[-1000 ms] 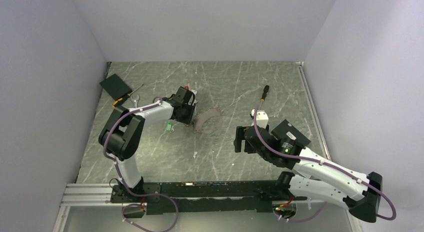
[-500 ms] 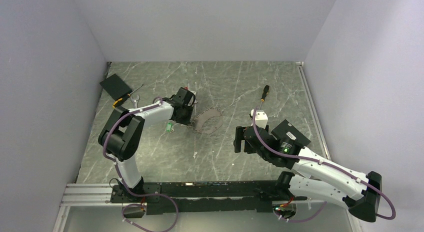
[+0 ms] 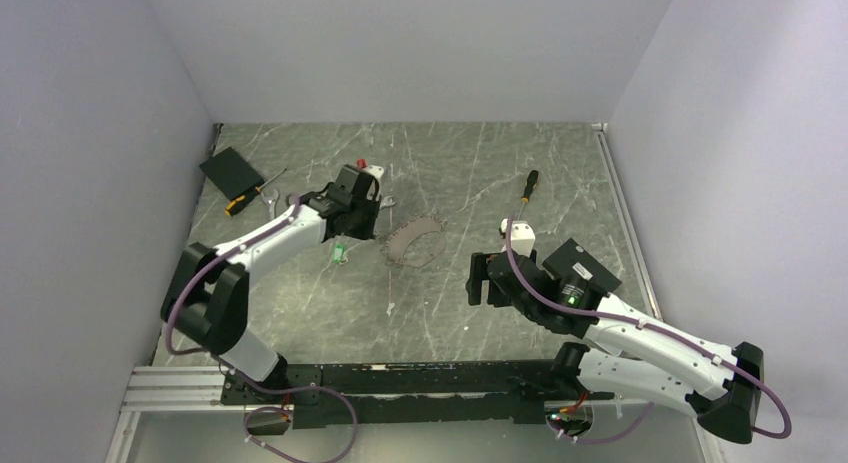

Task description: Put the keys on the keyring

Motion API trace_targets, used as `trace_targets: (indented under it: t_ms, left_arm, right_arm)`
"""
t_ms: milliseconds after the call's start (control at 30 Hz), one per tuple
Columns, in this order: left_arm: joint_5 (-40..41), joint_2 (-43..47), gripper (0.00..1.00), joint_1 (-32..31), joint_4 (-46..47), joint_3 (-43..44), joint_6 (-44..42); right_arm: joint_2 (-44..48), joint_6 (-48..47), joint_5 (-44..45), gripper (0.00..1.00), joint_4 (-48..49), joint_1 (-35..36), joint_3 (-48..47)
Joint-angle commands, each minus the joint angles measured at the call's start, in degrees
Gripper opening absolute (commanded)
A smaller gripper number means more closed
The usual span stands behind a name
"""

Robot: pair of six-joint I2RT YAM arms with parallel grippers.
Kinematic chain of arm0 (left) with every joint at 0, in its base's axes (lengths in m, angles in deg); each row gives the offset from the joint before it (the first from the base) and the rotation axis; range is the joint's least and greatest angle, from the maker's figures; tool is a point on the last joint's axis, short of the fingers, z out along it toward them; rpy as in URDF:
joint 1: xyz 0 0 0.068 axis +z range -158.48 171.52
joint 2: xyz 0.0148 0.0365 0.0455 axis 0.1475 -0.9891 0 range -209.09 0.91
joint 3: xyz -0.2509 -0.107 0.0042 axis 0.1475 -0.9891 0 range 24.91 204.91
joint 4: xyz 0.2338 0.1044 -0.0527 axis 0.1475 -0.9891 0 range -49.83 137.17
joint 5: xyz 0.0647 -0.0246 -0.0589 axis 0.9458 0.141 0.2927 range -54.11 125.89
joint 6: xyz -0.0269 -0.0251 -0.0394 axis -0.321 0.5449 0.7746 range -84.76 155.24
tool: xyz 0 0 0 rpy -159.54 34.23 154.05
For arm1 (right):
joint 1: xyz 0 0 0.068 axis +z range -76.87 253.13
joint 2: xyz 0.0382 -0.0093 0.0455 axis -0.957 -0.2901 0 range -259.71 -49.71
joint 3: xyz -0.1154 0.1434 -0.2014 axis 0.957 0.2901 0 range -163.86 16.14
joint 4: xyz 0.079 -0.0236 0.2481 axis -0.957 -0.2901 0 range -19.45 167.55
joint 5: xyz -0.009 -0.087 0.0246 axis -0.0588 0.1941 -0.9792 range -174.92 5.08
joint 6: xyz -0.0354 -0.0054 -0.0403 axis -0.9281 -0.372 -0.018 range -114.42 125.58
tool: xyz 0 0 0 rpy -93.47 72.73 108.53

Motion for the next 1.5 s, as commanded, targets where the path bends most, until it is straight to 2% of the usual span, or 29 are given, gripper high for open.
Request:
trace_targets:
  t_ms: [0, 133, 400, 600, 800, 900, 1100, 1267, 1467]
  left_arm:
    - [-1.17, 7.10, 0.00, -0.48, -0.92, -1.46, -2.57]
    - [-1.45, 11.27, 0.00, -1.75, -2.13, -2.12, -4.84]
    - [-2.23, 19.60, 0.00, -6.29, -6.69, 0.50, -12.24]
    - [-11.75, 24.58, 0.00, -8.57, -12.38, 4.07, -20.82]
    - [-16.39, 28.40, 0.00, -9.54, -13.27, 3.99, -22.73]
    - [-14.30, 30.30, 0.00, -10.37, -10.19, 1.27, -23.00]
    - [-8.66, 37.00, 0.00, -13.16, 0.87, -7.08, -29.97]
    - [-12.96, 44.16, 0.00, -14.09, 14.74, -15.84, -42.38]
    - [-19.25, 50.11, 0.00, -14.26, 28.11, -24.50, -48.96]
  right_arm:
    - [1.32, -0.79, -1.81, 0.85, 4.08, -0.13, 0.68]
    - [1.49, -3.60, -5.42, 0.85, 7.91, -0.13, 0.86]
    - [4.93, -13.39, -18.37, 0.86, 19.15, -0.09, 0.88]
    - [5.41, -18.81, -24.72, 0.86, 23.84, -0.03, -0.09]
    - [4.23, -18.66, -25.26, 0.83, 27.41, -0.08, -2.47]
    - [3.24, -16.88, -24.24, 0.81, 30.15, -0.09, -3.05]
    - [-0.29, -15.89, -24.57, 0.81, 33.71, -0.04, -4.43]
    - [-2.74, -15.18, -23.81, 0.80, 35.17, -0.05, -6.32]
    - [-3.04, -15.97, -25.27, 0.74, 37.38, -0.05, -7.89]
